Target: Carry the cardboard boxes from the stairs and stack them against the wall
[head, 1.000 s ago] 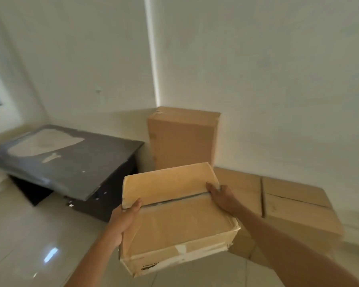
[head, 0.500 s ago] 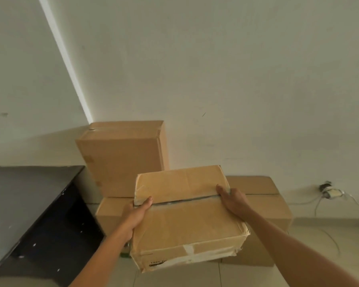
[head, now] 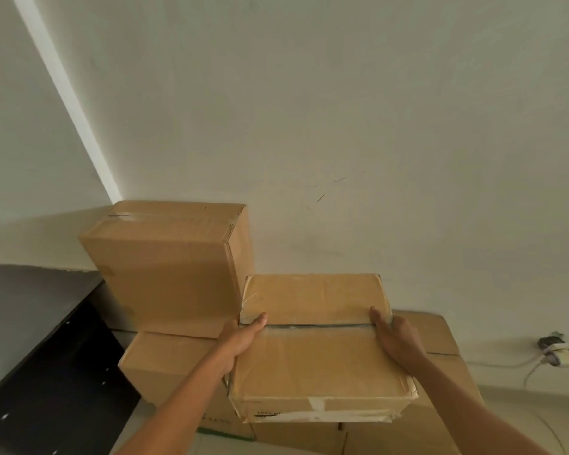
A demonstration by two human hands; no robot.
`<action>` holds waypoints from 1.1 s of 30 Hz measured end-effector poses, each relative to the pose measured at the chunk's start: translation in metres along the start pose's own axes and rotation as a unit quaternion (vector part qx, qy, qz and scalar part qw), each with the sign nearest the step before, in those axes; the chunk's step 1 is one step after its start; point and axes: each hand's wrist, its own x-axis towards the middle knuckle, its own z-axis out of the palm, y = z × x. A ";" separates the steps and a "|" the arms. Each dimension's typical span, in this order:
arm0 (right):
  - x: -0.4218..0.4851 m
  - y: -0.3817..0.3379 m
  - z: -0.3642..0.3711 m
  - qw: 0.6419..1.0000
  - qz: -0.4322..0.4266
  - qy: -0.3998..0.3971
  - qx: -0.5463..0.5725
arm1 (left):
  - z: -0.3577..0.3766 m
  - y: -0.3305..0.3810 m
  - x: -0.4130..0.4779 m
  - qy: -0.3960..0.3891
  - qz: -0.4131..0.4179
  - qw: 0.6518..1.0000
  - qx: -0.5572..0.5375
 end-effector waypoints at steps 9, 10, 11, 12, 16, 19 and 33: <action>0.101 -0.023 0.041 0.999 0.034 -0.003 -0.009 | 0.007 0.038 0.121 -0.054 -0.046 0.997 0.012; 0.111 -0.025 0.045 0.999 0.040 -0.002 -0.011 | 0.010 0.042 0.132 -0.054 -0.046 0.997 0.010; 0.119 -0.026 0.050 0.999 0.047 -0.002 -0.013 | 0.012 0.045 0.144 -0.054 -0.040 0.998 0.011; 0.126 -0.026 0.055 0.999 0.052 0.003 -0.010 | 0.015 0.049 0.152 -0.052 -0.034 0.998 0.013; 0.155 -0.023 0.071 0.997 0.073 0.019 0.005 | 0.027 0.059 0.190 -0.055 -0.034 0.998 0.024; 0.173 -0.016 0.083 0.997 0.080 0.020 -0.003 | 0.032 0.062 0.210 -0.056 -0.045 0.997 0.029; 0.242 0.007 0.156 0.995 0.101 -0.011 -0.001 | 0.043 0.042 0.298 0.017 -0.085 0.990 0.108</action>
